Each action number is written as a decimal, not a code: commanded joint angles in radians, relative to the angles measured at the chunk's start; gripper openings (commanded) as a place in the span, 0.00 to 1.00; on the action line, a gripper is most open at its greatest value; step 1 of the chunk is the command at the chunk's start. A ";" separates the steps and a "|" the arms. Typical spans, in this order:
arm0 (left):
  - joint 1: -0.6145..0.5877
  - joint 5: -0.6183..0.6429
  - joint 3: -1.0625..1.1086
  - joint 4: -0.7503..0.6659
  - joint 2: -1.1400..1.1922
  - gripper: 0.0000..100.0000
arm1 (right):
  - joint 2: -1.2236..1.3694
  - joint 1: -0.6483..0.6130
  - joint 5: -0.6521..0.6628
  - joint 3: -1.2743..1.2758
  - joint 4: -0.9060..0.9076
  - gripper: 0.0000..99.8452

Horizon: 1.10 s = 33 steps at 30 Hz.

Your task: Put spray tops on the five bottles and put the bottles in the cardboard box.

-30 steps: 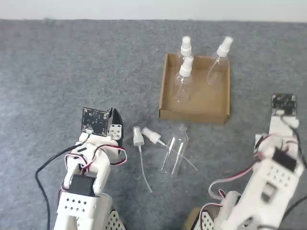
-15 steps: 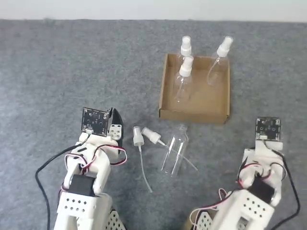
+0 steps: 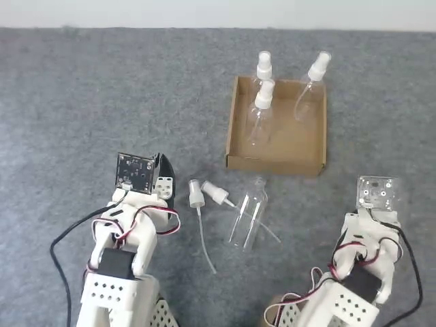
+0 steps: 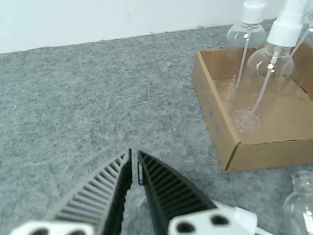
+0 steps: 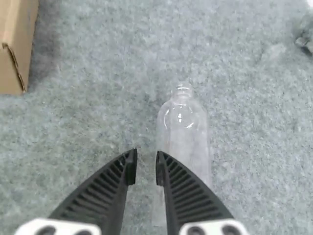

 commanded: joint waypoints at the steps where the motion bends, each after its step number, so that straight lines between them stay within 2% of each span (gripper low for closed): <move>1: -0.003 -0.008 -0.007 -0.026 -0.018 0.01 | -0.028 -0.001 0.006 0.018 0.025 0.04; 16: -0.002 -0.008 0.002 -0.028 -0.018 0.01 | -0.024 0.001 0.008 0.018 0.384 0.04; 33: -0.002 -0.008 0.004 -0.028 -0.018 0.01 | -0.024 -0.002 0.008 0.018 0.380 0.04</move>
